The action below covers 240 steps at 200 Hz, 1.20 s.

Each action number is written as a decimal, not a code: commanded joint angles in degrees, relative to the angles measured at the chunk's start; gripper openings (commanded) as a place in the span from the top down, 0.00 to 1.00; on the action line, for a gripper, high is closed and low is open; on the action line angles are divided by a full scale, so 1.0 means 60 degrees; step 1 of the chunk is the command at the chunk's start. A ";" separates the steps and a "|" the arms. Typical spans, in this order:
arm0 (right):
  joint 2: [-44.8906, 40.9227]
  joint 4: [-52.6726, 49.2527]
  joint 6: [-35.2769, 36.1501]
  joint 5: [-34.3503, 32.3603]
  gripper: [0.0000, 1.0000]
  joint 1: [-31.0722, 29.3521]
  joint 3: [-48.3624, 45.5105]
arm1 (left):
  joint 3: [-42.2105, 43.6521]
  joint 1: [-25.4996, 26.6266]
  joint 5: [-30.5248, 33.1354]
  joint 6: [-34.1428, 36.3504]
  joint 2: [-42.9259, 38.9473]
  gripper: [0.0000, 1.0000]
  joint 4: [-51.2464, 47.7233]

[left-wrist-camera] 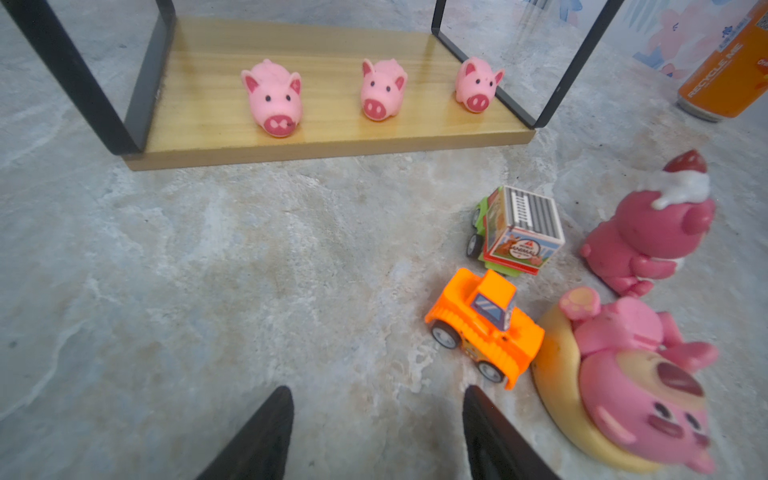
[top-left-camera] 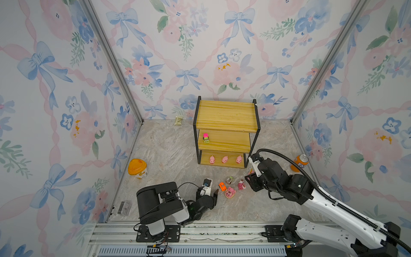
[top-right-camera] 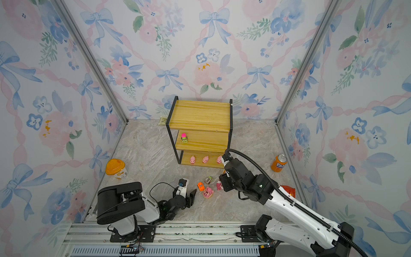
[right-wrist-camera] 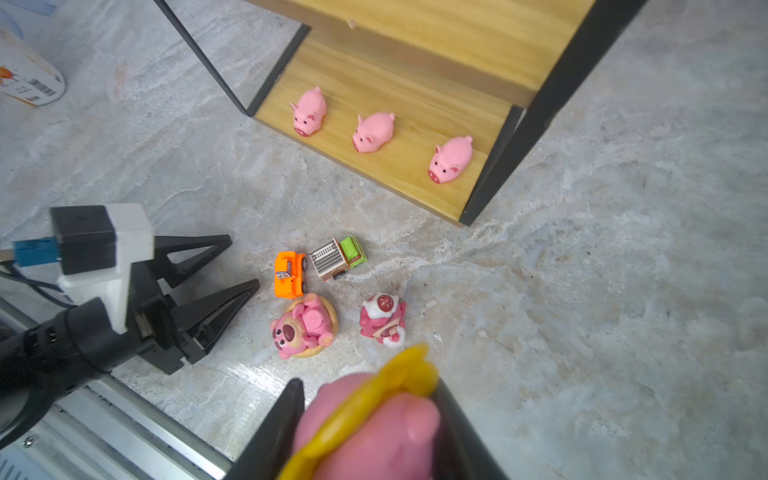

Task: Place and organize the plastic toys onto the shelf
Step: 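Lift the pink doll with the right gripper and carry it up toward the top shelf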

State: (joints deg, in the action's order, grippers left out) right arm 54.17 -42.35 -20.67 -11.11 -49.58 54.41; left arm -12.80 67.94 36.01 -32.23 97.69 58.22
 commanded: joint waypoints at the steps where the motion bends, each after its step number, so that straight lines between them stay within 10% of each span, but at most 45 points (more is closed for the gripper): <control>1: -0.0110 -0.0332 0.0617 -0.0140 0.61 -0.0202 0.0827 | 0.0155 -0.0015 0.0151 -0.0188 0.0103 0.34 -0.0162; 240: 0.4135 0.1286 0.4413 0.0305 0.64 0.0910 0.7441 | 0.0382 -0.0574 0.0125 0.0592 -0.1074 0.33 -0.0197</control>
State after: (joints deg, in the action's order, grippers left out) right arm 77.82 -38.74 2.55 -8.14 -44.60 96.84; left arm -11.35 65.14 36.62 -30.22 92.58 58.15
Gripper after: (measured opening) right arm 0.440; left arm 0.670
